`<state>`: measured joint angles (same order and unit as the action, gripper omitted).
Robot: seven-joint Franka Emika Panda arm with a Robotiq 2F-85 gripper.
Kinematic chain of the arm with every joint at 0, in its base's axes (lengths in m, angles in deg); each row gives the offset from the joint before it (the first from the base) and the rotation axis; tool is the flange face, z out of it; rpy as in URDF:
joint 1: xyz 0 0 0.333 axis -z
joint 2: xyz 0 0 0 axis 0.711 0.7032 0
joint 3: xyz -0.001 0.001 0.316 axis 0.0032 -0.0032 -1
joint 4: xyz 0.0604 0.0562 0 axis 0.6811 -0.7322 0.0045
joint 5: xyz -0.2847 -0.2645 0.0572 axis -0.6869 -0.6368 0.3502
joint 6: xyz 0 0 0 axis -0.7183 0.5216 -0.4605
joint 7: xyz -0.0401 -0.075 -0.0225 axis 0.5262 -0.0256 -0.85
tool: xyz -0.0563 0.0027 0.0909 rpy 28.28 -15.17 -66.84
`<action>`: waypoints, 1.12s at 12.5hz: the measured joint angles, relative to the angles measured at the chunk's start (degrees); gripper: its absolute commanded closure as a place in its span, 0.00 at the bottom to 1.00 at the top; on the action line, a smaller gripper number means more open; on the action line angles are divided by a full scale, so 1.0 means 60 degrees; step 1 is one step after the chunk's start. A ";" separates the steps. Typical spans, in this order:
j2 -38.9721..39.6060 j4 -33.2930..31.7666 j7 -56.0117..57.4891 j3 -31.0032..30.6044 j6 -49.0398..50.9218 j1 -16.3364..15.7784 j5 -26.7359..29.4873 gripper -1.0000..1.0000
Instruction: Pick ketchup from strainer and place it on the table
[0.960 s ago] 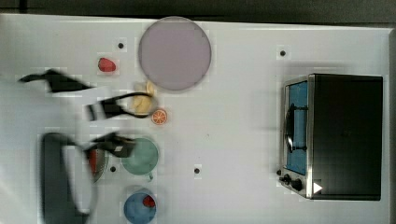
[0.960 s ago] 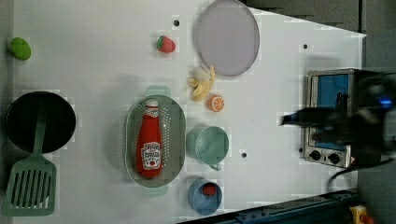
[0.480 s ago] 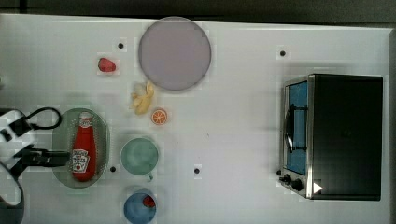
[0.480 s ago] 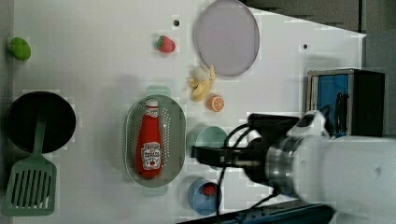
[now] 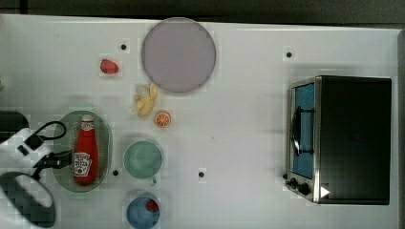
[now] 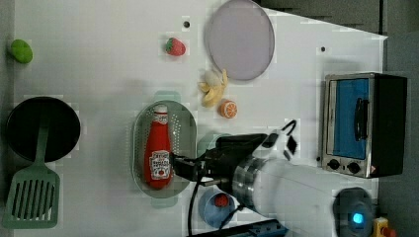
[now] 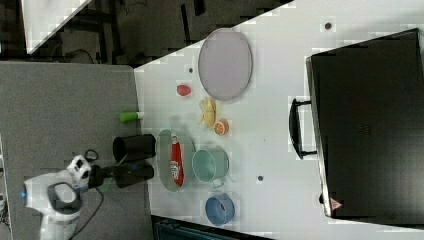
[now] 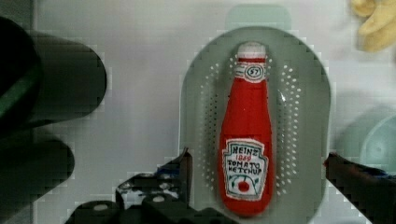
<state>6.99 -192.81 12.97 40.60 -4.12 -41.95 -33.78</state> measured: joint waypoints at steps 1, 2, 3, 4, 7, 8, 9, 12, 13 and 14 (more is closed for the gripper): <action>0.0351 -0.0317 -0.0110 0.0005 -0.0583 -0.0002 -0.0274 0.00; 0.0754 -0.0560 -0.0275 0.0019 -0.1054 -0.0008 -0.0483 0.00; 0.1204 -0.0746 -0.0467 0.0042 -0.1441 -0.0009 -0.0516 0.00; 0.1667 -0.0914 -0.0627 0.0061 -0.1688 -0.0009 -0.0650 0.00; 0.2835 -0.1343 -0.1140 0.0149 -0.2187 -0.0006 -0.1149 0.00; 0.3196 -0.1343 -0.1364 0.0200 -0.2224 -0.0007 -0.1506 0.00; 0.3464 -0.1343 -0.1568 0.0261 -0.2364 -0.0023 -0.2092 0.00; 0.3952 -0.1212 -0.1988 0.0611 -0.2830 -0.0310 -0.2967 0.00; 0.4189 -0.1082 -0.2139 0.0732 -0.2905 -0.0401 -0.3232 0.00; 0.4460 -0.0877 -0.2273 0.0886 -0.2886 -0.0508 -0.3419 0.00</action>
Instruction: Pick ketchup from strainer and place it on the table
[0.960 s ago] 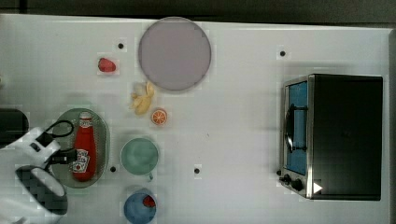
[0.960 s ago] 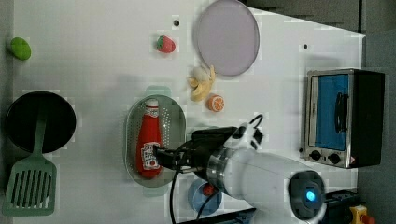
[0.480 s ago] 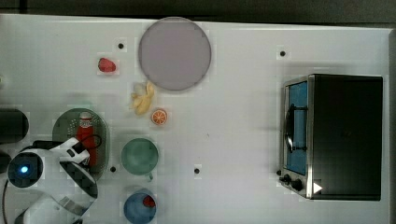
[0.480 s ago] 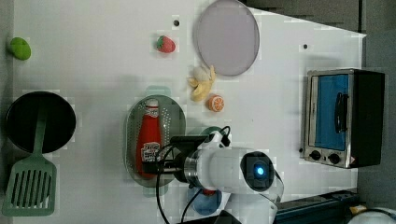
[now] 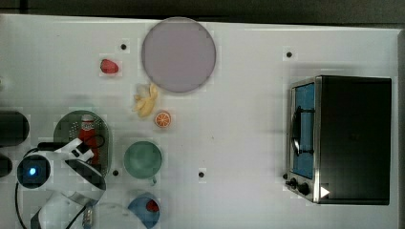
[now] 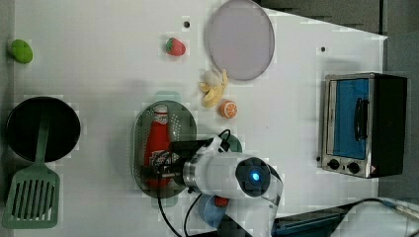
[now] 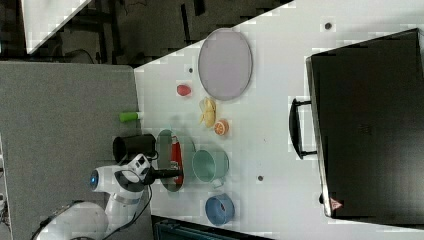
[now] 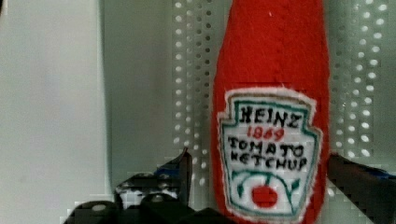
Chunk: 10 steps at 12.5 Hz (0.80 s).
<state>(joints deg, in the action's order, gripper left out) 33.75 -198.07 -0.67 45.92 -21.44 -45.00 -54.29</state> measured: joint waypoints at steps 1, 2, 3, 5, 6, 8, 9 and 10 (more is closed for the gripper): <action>0.0242 0.0187 -0.0187 0.0131 0.0000 -0.0081 -0.0252 0.04; 0.0392 0.0280 -0.0352 0.0266 0.0009 -0.0152 -0.0242 0.16; 0.0424 0.0317 -0.0471 0.0462 -0.0019 -0.0275 -0.0182 0.29; 0.0420 0.0448 -0.0639 0.0629 -0.0131 -0.0411 -0.0184 0.40; 0.0415 0.0541 -0.0639 0.0629 -0.0131 -0.0445 -0.0205 0.40; 0.0350 0.0597 -0.0643 0.0597 -0.0093 -0.0485 -0.0191 0.40; 0.0247 0.0560 -0.0664 0.0513 -0.0093 -0.0460 -0.0140 0.40; 0.0033 0.0448 -0.0702 0.0326 -0.0037 -0.0344 0.0023 0.40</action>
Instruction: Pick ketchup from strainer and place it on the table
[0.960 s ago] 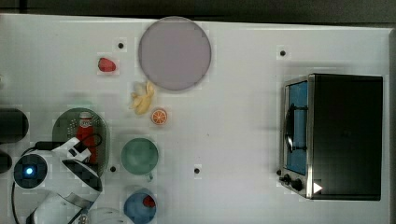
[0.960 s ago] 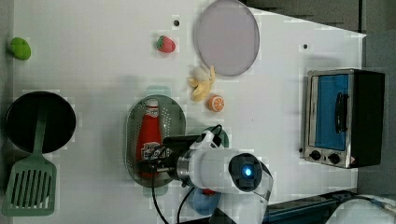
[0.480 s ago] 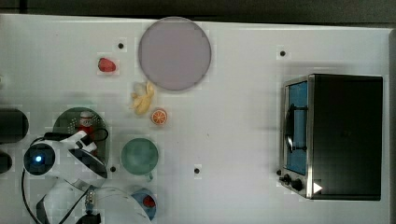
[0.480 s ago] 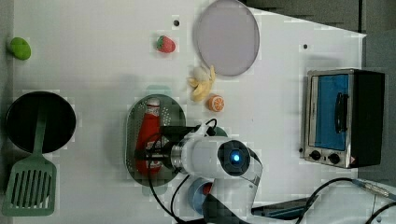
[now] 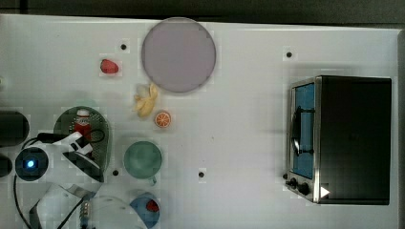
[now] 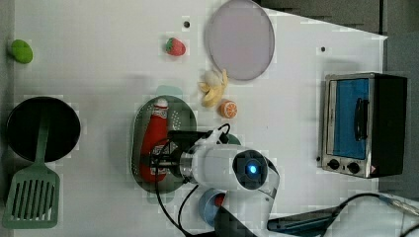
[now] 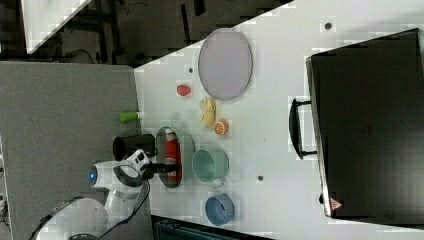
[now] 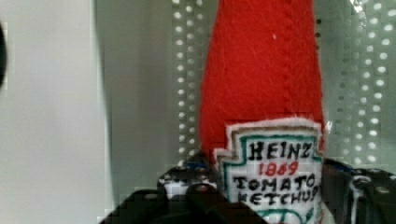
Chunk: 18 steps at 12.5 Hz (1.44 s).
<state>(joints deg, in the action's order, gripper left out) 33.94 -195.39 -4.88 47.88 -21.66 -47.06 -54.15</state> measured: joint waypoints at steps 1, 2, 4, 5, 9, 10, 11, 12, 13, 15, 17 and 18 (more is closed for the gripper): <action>-0.0308 -0.0149 -0.0009 -0.0326 0.0103 0.0220 0.0315 0.40; -0.0783 -0.0261 -0.0009 -0.0606 0.0224 0.0408 0.0856 0.40; -0.1881 -0.0131 -0.0009 -0.1250 0.0751 0.0872 0.2231 0.40; -0.2455 0.0131 -0.0009 -0.1543 0.1152 0.1073 0.2662 0.40; -0.4264 0.1268 0.0588 -0.1912 0.3558 0.1554 0.4161 0.40; -0.4417 0.1585 0.0948 -0.2024 0.4113 0.1762 0.4491 0.40; -0.4488 0.1865 0.1349 -0.2042 0.4555 0.1928 0.4806 0.40; -0.4507 0.2126 0.1698 -0.1954 0.5087 0.2083 0.4832 0.40; -0.4516 0.2350 0.1973 -0.1711 0.5390 0.2175 0.4821 0.40; -0.4463 0.2704 0.2479 -0.1110 0.5535 0.2510 0.4784 0.40; -0.4483 0.2816 0.3041 -0.0238 0.5474 0.2920 0.4746 0.40; -0.4467 0.2816 0.3318 0.0214 0.5514 0.3130 0.4779 0.40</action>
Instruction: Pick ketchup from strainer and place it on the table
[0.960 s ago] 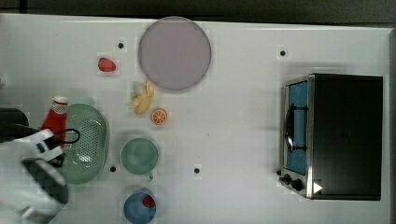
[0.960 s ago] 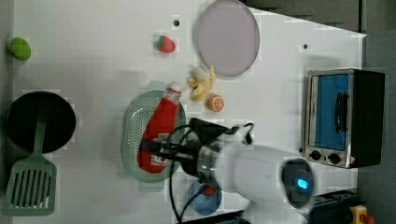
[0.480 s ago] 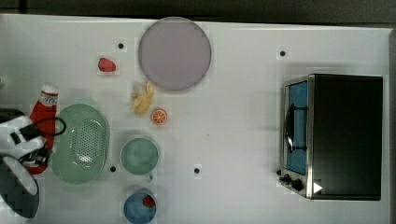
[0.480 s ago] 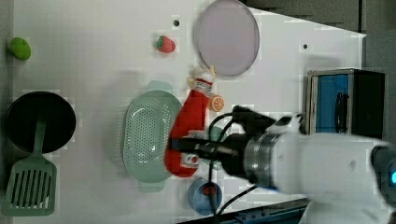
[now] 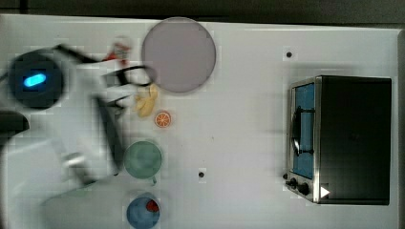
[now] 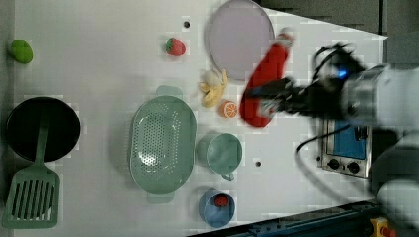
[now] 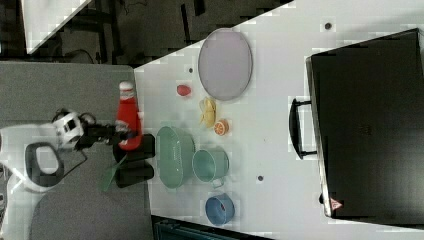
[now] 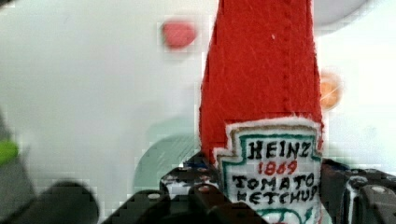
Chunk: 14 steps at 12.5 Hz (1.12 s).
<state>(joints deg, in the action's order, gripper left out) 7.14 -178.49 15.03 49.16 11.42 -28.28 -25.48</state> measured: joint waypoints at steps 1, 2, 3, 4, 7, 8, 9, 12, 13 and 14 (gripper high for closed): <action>0.0052 0.0009 0.0304 0.0490 0.0058 0.0170 0.0003 0.40; 0.0117 0.0009 0.0482 0.0979 0.0033 0.0324 -0.0071 0.40; 0.0171 0.0000 0.0561 0.1464 0.0068 0.0478 -0.0087 0.40; 0.0198 -0.0009 0.0617 0.1937 0.0135 0.0629 -0.0074 0.40; 0.0210 -0.0280 0.0810 0.3061 0.0061 0.1058 -0.0034 0.40; 0.0210 -0.0504 0.0892 0.3408 0.0058 0.1119 -0.0069 0.40; 0.0202 -0.0793 0.0906 0.3642 -0.0009 0.1212 -0.0088 0.40; 0.0182 -0.1865 0.0968 0.3814 -0.0086 0.1331 -0.0055 0.40; 0.0213 -0.2219 0.0992 0.3730 -0.0198 0.1334 -0.0022 0.40; 0.0236 -0.2574 0.1036 0.3670 -0.0553 0.1278 -0.0026 0.40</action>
<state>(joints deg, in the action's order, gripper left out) 8.55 -193.93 21.25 71.18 8.11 -20.61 -25.63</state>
